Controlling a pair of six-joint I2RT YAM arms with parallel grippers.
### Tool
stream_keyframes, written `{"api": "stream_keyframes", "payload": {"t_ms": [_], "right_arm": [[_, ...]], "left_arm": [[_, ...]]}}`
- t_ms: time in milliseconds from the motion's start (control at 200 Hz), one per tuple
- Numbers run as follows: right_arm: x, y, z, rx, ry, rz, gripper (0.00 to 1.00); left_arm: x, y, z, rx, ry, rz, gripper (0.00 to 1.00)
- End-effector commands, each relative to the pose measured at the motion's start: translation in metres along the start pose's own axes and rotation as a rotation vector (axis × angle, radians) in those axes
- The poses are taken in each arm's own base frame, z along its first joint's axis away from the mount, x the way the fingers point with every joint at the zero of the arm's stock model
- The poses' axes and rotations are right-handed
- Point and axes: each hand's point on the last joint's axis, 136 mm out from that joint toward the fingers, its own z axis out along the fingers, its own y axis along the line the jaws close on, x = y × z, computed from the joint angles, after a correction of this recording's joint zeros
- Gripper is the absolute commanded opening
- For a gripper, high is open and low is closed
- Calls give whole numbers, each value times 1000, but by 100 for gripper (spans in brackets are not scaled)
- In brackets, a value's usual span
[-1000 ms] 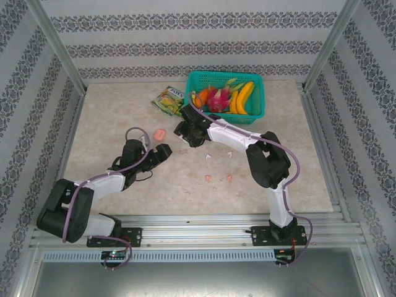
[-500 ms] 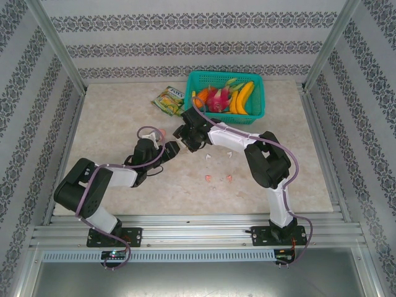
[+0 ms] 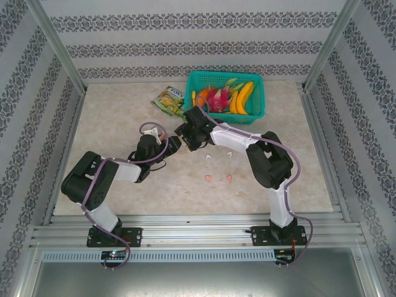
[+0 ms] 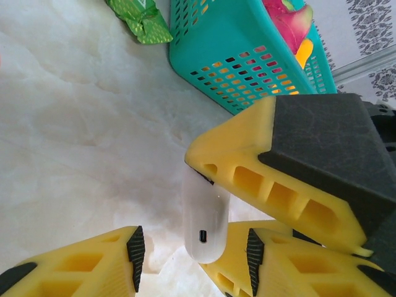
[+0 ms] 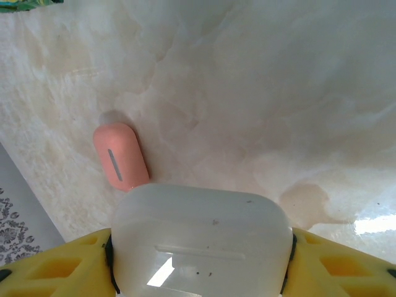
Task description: Insert the wireless bluetooth earbuds into the charging case
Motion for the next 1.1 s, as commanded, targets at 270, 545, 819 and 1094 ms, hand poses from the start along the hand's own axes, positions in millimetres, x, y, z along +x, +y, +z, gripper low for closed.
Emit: {"api": "stream_keyframes", "payload": {"t_ms": [270,545,819,1094], "right_arm": [[21,24,-15,-106,60,61,59],[14,24,-12,-143,39,161,59],[5,22,-12,-149,16,207,59],[7,18,-10,-145,22,208,59]], "left_arm": [[0,-19,10,68,-35,11,46],[1,-20,4,80,-57,2,46],[3,-22,-5,86,-64,6,52],[1,-23,-1,73,-60,27,50]]}}
